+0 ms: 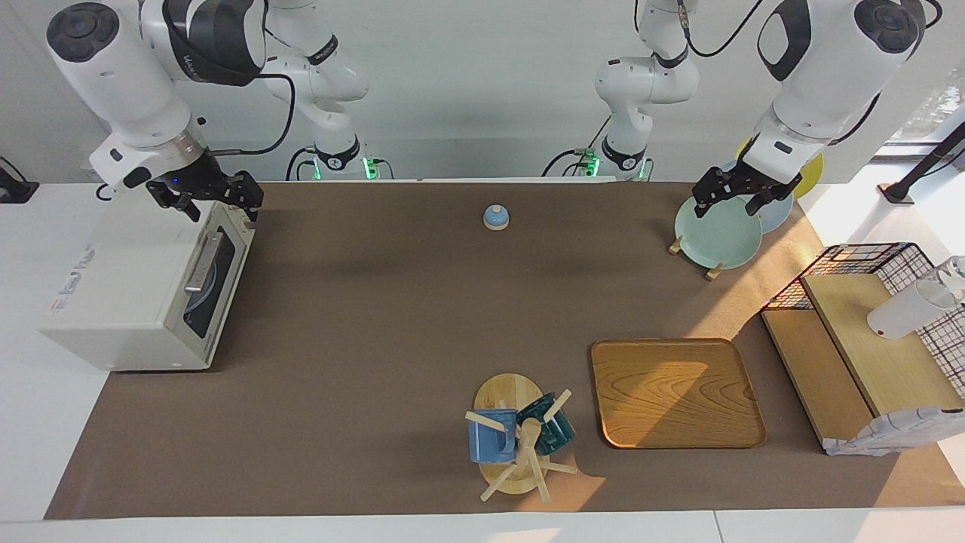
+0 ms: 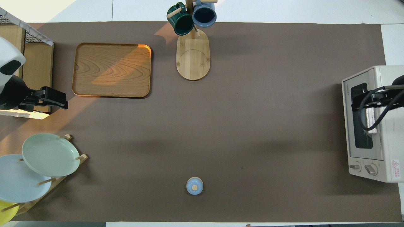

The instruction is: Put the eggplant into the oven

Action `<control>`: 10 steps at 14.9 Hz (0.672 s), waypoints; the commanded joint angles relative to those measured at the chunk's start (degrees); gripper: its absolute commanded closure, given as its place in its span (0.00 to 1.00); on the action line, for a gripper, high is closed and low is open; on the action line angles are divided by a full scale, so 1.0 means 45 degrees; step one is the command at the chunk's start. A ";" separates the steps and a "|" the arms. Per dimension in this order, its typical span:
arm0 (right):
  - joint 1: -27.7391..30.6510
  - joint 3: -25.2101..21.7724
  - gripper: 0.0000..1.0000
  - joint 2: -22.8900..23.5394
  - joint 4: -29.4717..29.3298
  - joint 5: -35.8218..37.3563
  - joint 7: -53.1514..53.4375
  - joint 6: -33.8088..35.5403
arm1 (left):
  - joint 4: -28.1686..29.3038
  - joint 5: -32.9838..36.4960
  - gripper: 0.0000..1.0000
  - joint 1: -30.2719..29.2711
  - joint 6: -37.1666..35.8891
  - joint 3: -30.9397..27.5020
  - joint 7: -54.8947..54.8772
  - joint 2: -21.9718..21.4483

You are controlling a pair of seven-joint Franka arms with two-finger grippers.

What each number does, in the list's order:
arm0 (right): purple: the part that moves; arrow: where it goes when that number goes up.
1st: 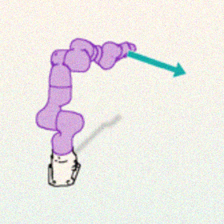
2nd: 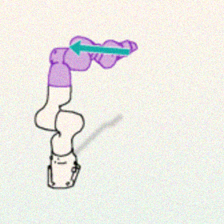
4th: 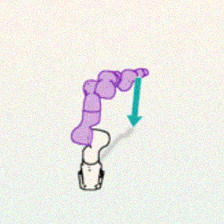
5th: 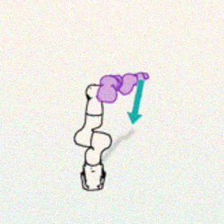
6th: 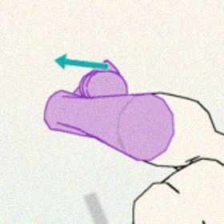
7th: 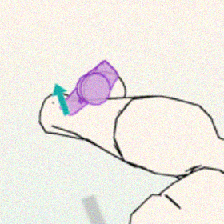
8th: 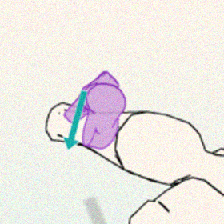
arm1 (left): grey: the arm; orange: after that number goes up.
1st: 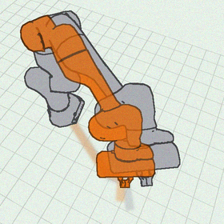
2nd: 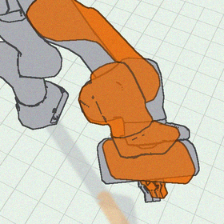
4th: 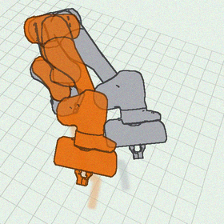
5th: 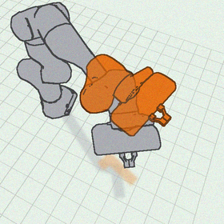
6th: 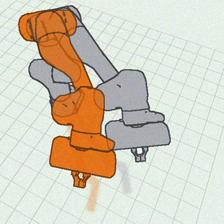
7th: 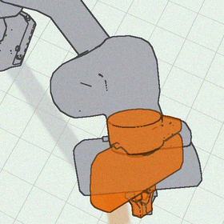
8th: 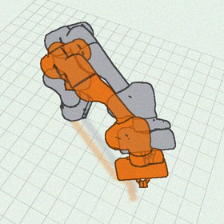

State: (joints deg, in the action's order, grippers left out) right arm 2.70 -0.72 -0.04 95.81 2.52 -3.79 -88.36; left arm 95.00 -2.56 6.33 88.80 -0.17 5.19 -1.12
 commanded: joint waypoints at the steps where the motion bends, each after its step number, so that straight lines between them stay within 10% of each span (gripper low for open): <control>1: 0.0122 0.0043 0.00 -0.0049 -0.0080 -0.0326 0.0177 -0.0091 | 0.0002 0.0256 0.00 -0.0138 -0.0104 0.0097 -0.0080 -0.0025; 10: 0.0103 0.0180 0.00 0.0029 -0.0237 -0.0346 0.0080 -0.0131 | 0.0001 0.0256 0.00 -0.0138 -0.0104 0.0097 -0.0080 -0.0025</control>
State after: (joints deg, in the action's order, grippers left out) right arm 2.69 -0.41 -0.04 95.30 2.51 -3.79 -88.58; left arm 95.00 -2.56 6.33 88.80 -0.17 5.19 -1.12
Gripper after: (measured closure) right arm 0.000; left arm 0.000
